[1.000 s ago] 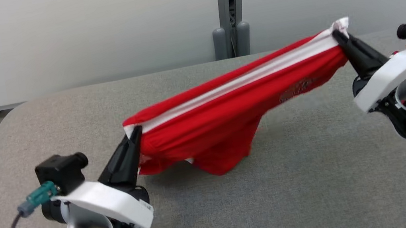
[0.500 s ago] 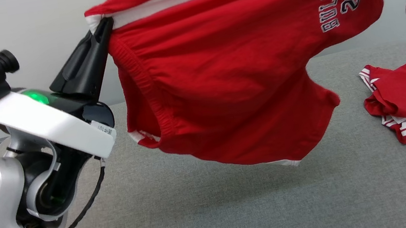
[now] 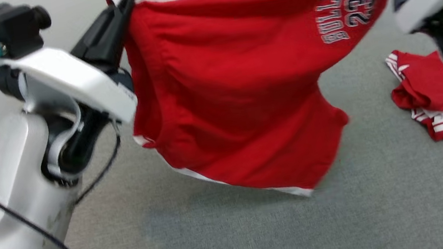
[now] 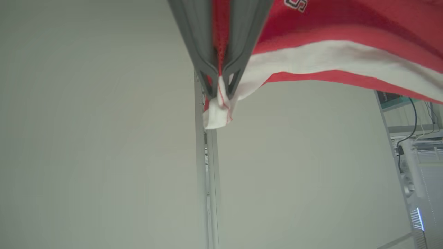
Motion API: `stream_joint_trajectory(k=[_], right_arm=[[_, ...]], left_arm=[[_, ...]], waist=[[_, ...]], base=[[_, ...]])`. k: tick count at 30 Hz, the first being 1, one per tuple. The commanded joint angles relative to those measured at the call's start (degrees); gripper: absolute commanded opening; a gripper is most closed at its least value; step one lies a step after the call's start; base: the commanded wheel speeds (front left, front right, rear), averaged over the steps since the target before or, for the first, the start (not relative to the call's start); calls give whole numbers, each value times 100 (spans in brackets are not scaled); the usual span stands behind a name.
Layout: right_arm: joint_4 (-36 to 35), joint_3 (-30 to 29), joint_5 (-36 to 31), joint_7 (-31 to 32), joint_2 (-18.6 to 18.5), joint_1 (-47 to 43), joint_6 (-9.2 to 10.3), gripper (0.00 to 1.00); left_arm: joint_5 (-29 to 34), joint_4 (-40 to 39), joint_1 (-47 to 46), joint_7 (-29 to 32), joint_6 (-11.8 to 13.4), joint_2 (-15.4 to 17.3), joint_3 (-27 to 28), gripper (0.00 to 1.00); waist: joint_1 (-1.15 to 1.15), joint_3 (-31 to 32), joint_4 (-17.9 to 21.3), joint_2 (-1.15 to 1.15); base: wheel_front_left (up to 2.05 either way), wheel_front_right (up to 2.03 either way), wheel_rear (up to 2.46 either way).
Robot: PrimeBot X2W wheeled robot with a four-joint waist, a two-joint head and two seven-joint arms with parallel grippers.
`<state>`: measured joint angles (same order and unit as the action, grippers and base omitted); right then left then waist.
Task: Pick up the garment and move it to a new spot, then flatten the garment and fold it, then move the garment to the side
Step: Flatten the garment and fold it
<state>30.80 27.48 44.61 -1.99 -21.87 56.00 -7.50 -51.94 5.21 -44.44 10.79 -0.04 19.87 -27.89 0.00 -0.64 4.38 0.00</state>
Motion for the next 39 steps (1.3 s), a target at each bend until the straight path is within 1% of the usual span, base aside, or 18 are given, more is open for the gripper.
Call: stream_joint_trajectory(k=[1, 4, 7, 9, 11, 12, 13, 14, 15, 16, 19, 21, 26, 29, 33, 36, 39], right_arm=[[189, 72, -164, -12, 98, 216, 1, 0], [925, 229, -495, -266, 452, 907, 2, 0], [1643, 222, -774, -844, 840, 1623, 2, 0], [2018, 121, -992, -1176, 986, 2171, 3, 0], [2268, -44, -1243, -1306, 1076, 2608, 3, 0], [2284, -149, -1375, -1321, 1087, 2796, 3, 0], [1994, -452, -1734, -1330, 1046, 3029, 2, 0], [1852, -605, -1924, -1326, 1047, 3009, 2, 0], [1852, -605, -1924, -1326, 1047, 3009, 2, 0], [1730, -742, -2092, -1325, 1064, 2933, 2, 0], [1463, -1096, -2474, -1328, 1112, 2652, 2, 0], [1288, -1267, -2659, -1329, 1145, 2396, 2, 0], [828, -1450, -2897, -1330, 1172, 1482, 2, 0], [443, -1607, -2847, -1331, 1048, 812, 2, 0], [-133, -1895, -2735, -1331, 922, -253, 2, 0], [-529, -2134, -2669, -1331, 824, -1077, 3, 0], [-913, -2306, -2575, -1331, 818, -1881, 3, 0]], left_arm=[[211, 278, -275, -152, -128, 4, -33, 0], [677, 1299, -1079, -803, -280, -182, -26, 0], [1126, 2346, -1896, -1618, -376, -302, 13, 0], [1404, 2923, -2522, -2153, -431, -330, 35, 0], [1588, 3307, -3073, -2455, -476, -433, 74, 0], [1689, 3417, -3313, -2521, -507, -472, 92, 0], [1861, 3558, -3655, -2586, -588, -543, 117, 0], [1952, 3470, -3771, -2594, -633, -578, 191, 0], [1952, 3470, -3771, -2594, -633, -578, 191, 0], [2005, 3418, -3782, -2595, -664, -632, 234, 0], [2126, 3330, -3476, -2596, -741, -763, 251, 0], [2107, 3185, -3229, -2598, -745, -815, 99, 0], [1848, 2644, -2304, -2599, -751, -666, -281, 0], [1818, 2169, -1666, -2600, -752, -540, -548, 0], [1964, 1518, -668, -2600, -752, -230, -796, 0], [2125, 1089, 89, -2601, -752, -50, -815, 0], [2271, 773, 859, -2601, -746, 37, -719, 0]], waist=[[0, -293, 54, 0], [0, -822, 92, 0], [0, -1311, 174, 0], [0, -1631, 241, 0], [0, -1963, 253, 0], [0, -2139, 245, 0], [0, -2488, 206, 0], [0, -2645, 185, 0], [0, -2645, 185, 0], [0, -2800, 164, 0], [0, -3144, 94, 0], [0, -3304, 59, 0], [0, -3407, 6, 0], [0, -3267, -29, 0], [0, -2967, -61, 0], [0, -2706, -68, 0], [0, -2428, -64, 0]], base=[[0, 0, 0], [0, 0, 0], [0, 0, 0], [0, 0, 0], [0, 0, 0], [0, 0, 0], [0, 0, 0], [0, 0, 0], [0, 0, 0], [0, 0, 0], [0, 0, 0], [0, 0, 0], [0, 0, 0], [0, 0, 0], [0, 0, 0], [0, 0, 0], [0, 0, 0]])
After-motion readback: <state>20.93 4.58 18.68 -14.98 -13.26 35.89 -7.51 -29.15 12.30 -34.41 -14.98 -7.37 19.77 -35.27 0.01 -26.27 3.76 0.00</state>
